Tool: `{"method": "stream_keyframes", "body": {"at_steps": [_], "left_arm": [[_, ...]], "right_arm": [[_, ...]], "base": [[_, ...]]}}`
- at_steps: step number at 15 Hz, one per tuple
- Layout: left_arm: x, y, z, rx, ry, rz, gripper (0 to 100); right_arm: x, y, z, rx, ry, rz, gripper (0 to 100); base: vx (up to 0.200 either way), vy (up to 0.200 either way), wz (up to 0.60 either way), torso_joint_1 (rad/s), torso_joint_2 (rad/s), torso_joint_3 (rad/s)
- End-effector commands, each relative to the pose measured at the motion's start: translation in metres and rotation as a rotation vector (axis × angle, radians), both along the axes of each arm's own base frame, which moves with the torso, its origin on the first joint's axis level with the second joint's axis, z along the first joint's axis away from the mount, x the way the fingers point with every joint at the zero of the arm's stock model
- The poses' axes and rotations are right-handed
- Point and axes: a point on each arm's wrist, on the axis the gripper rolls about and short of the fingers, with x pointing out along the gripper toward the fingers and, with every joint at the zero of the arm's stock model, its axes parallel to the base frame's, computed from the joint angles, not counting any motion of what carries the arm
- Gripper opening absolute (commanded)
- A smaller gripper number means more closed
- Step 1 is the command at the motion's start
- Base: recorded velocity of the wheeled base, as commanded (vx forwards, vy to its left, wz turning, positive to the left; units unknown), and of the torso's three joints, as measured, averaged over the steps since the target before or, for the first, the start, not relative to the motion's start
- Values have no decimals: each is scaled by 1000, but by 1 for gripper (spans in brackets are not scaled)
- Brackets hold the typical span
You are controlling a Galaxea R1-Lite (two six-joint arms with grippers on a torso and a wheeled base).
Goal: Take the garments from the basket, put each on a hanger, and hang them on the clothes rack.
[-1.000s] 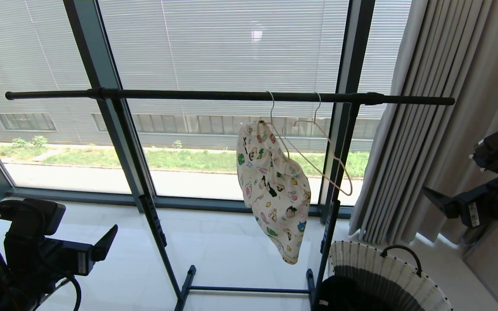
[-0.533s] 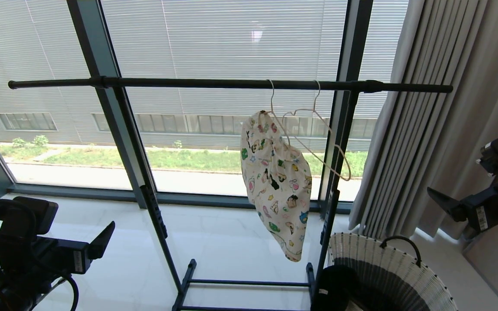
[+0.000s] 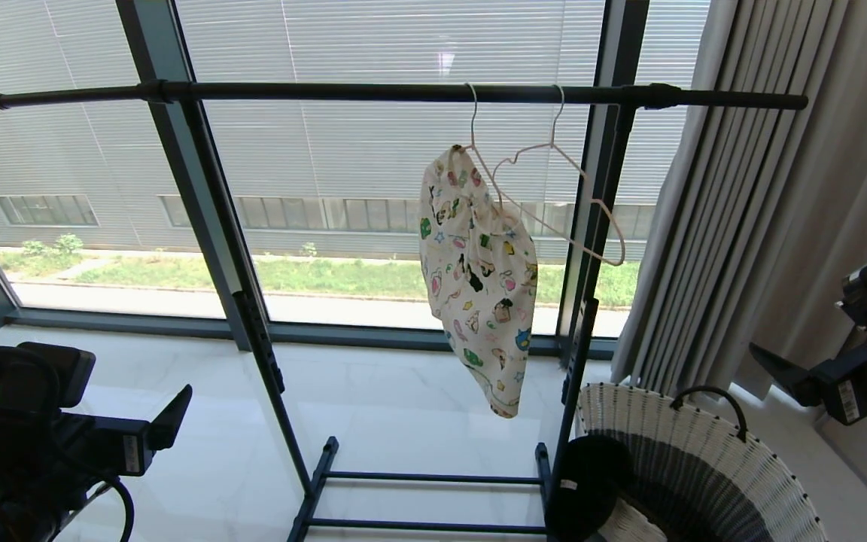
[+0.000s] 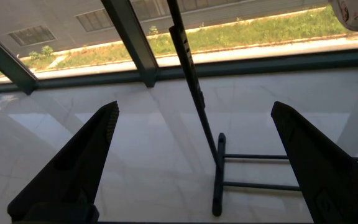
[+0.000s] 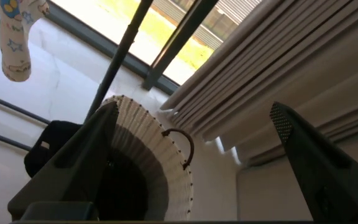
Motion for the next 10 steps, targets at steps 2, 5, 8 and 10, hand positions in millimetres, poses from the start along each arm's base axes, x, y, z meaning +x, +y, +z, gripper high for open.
{"method": "stream_keyframes", "body": {"at_steps": [2, 5, 8, 10], "left_arm": [[0, 0, 0, 0, 2, 0, 100], [0, 0, 0, 0, 2, -3, 100], [0, -1, 0, 0, 2, -6, 100], [0, -1, 0, 2, 1, -7, 100]], "right_arm": [[0, 0, -1, -1, 4, 1, 100], [0, 0, -1, -1, 4, 1, 100], [0, 0, -1, 0, 6, 4, 100], [-1, 0, -6, -3, 19, 13, 100]], "base": [[0, 0, 0, -195, 486, 281], [0, 0, 0, -188, 482, 287], [0, 0, 0, -167, 463, 297], [0, 0, 0, -146, 457, 300]]}}
